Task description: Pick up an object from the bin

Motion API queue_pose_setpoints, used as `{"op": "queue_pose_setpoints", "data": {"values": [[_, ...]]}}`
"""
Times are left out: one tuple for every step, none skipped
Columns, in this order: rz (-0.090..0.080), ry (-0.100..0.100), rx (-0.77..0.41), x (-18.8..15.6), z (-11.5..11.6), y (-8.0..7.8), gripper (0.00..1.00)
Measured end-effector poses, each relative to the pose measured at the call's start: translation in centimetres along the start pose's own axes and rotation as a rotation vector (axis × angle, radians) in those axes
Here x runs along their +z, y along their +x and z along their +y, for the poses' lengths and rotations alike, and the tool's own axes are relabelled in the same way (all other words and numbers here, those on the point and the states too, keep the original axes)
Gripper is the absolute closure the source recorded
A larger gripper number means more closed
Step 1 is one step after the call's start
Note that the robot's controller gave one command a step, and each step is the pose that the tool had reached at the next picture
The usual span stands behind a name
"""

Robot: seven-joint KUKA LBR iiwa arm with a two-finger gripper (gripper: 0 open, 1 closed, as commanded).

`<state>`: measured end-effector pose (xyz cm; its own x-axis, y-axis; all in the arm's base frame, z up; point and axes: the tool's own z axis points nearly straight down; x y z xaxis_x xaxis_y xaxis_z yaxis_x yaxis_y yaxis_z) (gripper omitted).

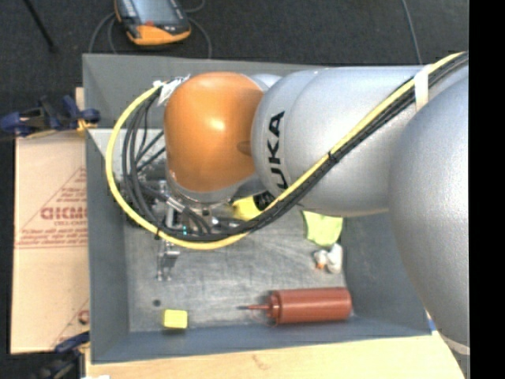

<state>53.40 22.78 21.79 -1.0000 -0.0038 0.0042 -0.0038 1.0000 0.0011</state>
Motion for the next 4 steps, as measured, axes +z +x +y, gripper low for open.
{"op": "queue_pose_setpoints", "data": {"values": [[-0.007, -0.002, 0.003, -0.4, -0.1, -0.2, 0.00], [-0.008, -0.002, 0.004, -0.3, -0.1, -0.3, 0.00], [0.004, 0.006, -0.035, 1.3, -0.6, -2.3, 0.00], [-0.015, 0.000, -0.142, 4.7, -2.1, -1.7, 0.00]]}}
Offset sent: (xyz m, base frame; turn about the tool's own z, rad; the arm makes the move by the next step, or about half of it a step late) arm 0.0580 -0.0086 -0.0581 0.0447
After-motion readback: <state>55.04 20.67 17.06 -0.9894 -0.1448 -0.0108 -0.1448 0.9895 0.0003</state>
